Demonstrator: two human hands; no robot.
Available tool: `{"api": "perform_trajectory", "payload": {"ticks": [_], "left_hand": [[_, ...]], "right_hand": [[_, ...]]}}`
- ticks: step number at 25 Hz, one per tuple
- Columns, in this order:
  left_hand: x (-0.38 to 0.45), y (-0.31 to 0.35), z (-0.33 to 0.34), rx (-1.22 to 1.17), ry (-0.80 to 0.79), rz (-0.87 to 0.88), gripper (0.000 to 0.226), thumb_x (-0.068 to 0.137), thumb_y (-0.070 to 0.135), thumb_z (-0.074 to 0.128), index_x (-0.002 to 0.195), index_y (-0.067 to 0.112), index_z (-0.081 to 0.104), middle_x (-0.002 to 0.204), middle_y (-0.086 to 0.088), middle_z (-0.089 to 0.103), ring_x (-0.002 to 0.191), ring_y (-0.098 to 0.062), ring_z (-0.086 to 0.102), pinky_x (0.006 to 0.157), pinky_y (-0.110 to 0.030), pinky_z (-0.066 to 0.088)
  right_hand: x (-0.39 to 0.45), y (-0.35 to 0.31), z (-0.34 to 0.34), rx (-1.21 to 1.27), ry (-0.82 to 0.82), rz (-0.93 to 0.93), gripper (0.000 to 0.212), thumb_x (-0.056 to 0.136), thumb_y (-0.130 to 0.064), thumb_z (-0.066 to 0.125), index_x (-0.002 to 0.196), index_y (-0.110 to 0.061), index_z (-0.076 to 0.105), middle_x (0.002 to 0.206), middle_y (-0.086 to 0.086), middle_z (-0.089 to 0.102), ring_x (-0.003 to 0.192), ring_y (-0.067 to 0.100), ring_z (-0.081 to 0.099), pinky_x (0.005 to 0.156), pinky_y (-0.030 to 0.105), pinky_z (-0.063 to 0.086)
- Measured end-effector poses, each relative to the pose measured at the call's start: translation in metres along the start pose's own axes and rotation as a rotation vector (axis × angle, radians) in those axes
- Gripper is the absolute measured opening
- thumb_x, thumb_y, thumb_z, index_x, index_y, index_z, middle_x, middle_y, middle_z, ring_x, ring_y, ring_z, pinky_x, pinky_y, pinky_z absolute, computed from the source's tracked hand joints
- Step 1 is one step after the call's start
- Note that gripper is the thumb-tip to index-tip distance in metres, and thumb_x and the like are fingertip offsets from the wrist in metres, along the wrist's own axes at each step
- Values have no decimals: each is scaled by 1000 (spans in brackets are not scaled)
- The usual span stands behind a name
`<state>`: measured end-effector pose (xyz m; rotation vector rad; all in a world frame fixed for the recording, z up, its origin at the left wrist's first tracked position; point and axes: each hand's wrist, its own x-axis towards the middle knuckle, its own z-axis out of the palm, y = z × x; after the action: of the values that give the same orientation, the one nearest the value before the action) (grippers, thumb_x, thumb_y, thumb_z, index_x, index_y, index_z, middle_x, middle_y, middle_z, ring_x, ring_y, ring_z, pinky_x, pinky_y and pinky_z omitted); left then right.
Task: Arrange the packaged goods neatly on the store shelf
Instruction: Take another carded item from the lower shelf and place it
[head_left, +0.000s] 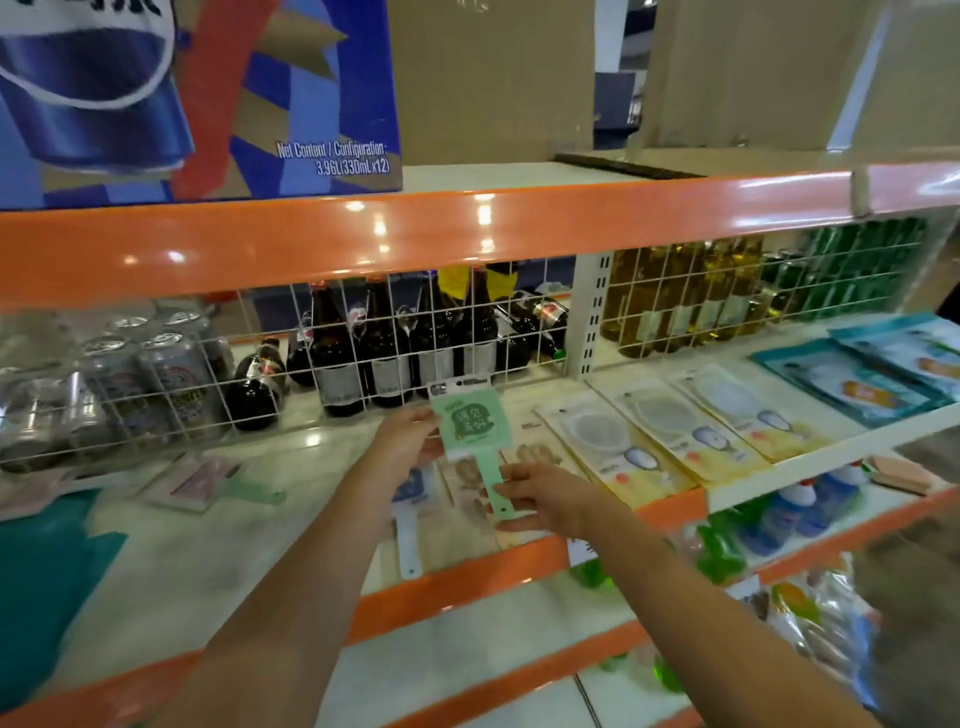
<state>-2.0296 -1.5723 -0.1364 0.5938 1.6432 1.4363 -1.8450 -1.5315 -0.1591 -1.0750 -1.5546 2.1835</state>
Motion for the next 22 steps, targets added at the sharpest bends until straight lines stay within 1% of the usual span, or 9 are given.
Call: {"api": "perform_trajectory", "payload": {"ticks": [3,5,7,9,12,15,18,20,22], "left_hand": [[11,-4,-1,12,-1,5,32,97,2,48,128,-5,50,122,-26,59,43,-8,63,51,-22,54],[15,-7,-1,62,-3,1,31,97,2,48,127,-4,50,122,-23,59,60,-18,65,63,-30,56],[18,-10,-2,106,0,0,32,96,2,49,127,-3,49,122,-24,60,84,-30,66,78,-37,53],[20,-13,-3,126,19,-14,29,96,0,48,124,-6,51,120,-25,61,96,-33,64,81,-38,51],[26,-18,-1,158,65,-24,18,95,-1,49,109,-9,56,115,-26,63,91,-30,63,79,-40,52],[30,-22,2,256,152,-14,7,93,1,54,94,-4,58,106,-23,65,96,-36,66,82,-43,55],[28,-29,5,420,200,-33,18,92,6,57,74,4,57,94,-21,67,85,-33,69,81,-44,57],[24,-31,10,573,232,-40,19,93,10,56,76,4,62,83,-15,68,70,-26,66,72,-36,57],[22,-33,14,663,250,-22,19,93,11,55,90,-3,68,87,-15,69,74,-26,66,71,-32,54]], "right_hand": [[7,-10,-11,-140,40,16,14,95,-5,52,107,-3,60,94,6,64,82,19,62,78,35,55],[12,-19,-23,-234,122,0,23,95,-9,52,116,0,59,98,10,64,81,19,62,77,34,55],[17,-25,-33,-286,204,-24,25,95,-8,51,117,2,59,102,13,63,78,19,62,80,36,54],[22,-30,-39,-316,238,-43,23,95,-8,51,113,2,60,99,13,63,76,19,62,80,36,54],[30,-39,-42,-358,234,-42,20,95,-10,51,111,-1,61,87,8,63,71,17,61,67,28,54],[41,-46,-43,-422,227,-34,22,96,-8,50,113,1,60,89,10,63,68,17,60,65,27,54],[47,-52,-45,-455,187,-37,21,95,-4,49,112,2,60,86,10,62,65,18,59,56,25,53],[48,-55,-48,-444,154,-42,18,95,-1,47,107,0,61,83,8,61,63,18,58,46,22,53],[50,-56,-50,-452,127,-46,17,95,0,47,106,0,60,86,9,61,64,19,58,48,23,56]]}}
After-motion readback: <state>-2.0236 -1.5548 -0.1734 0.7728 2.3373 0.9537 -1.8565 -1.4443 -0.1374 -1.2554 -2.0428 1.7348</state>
